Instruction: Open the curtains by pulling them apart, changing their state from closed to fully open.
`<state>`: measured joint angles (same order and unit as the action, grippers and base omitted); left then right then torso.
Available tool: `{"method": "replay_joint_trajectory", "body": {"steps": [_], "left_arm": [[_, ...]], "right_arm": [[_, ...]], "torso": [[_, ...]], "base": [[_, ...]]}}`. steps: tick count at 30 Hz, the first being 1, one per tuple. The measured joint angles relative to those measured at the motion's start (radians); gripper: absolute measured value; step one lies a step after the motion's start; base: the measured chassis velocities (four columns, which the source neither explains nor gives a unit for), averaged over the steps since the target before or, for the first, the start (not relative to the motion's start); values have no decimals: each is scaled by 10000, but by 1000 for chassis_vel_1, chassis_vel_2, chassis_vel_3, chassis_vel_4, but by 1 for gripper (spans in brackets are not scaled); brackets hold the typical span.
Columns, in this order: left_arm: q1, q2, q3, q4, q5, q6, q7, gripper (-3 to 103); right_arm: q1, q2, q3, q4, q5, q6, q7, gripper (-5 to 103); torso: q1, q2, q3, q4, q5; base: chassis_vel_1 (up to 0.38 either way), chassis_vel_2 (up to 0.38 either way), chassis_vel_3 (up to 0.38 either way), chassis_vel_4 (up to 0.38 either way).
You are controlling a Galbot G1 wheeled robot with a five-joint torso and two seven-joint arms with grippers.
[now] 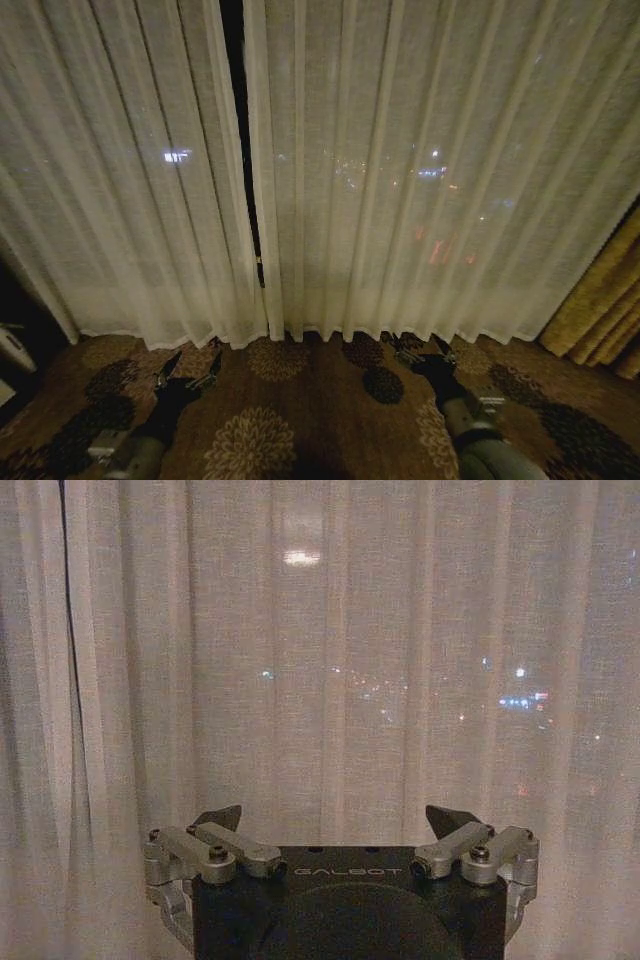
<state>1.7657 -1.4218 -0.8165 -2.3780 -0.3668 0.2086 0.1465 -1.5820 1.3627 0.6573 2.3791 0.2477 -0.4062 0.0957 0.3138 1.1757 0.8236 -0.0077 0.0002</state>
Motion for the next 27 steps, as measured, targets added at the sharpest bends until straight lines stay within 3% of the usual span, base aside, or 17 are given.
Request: {"method": "replay_joint_trajectory", "body": {"steps": [27], "left_arm": [[311, 8, -105, 71, 2, -643, 359, 100]], "right_arm": [[-83, 15, 6, 71, -29, 60, -49, 100]], "torso": [[-2, 2, -1, 0, 0]], "base": [[-6, 15, 9, -11]]}}
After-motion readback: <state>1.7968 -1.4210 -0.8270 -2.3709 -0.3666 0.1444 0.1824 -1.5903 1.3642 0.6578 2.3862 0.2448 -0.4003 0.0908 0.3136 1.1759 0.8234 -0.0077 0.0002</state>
